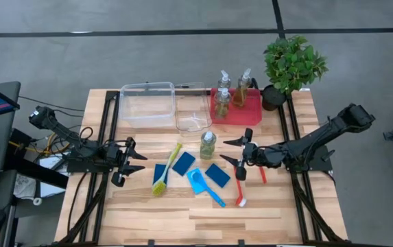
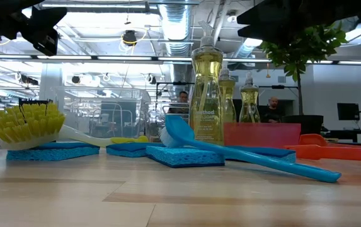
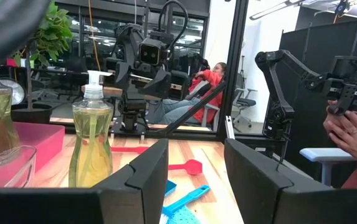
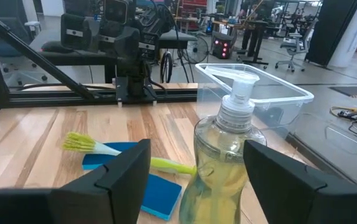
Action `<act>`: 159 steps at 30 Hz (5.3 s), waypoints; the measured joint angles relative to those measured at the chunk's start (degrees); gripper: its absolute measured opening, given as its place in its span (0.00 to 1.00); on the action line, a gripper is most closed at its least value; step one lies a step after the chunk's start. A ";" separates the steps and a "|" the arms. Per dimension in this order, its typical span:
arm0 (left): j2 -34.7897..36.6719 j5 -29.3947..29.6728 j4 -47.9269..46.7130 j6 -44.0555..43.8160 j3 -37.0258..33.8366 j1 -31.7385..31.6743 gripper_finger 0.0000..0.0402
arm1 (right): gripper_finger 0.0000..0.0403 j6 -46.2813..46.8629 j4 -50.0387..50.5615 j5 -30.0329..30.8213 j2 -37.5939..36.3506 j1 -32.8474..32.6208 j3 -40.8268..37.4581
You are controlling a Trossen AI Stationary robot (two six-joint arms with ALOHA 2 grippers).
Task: Pick & Place Kitchen Sink Supplies
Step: Put the soap dispenser into the red bin
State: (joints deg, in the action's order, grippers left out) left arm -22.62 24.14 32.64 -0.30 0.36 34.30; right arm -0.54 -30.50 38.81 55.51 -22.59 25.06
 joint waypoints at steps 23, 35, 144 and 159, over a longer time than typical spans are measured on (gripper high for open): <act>0.00 0.00 0.00 0.00 0.00 -0.02 0.39 | 0.62 0.95 0.02 0.00 0.07 1.05 0.00; 0.00 0.00 0.00 0.00 0.00 -0.02 0.39 | 0.62 1.05 0.02 0.00 0.11 1.08 0.00; -0.01 0.00 0.00 0.00 0.00 0.00 0.39 | 0.24 2.03 7.26 -18.95 4.75 22.22 10.80; -0.01 0.00 0.00 0.00 0.00 -0.01 0.39 | 0.24 2.69 17.66 -11.51 -11.17 22.66 10.80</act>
State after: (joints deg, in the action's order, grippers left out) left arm -22.63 24.14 32.64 -0.30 0.36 34.29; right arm 2.15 -12.84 27.30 44.33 0.06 35.86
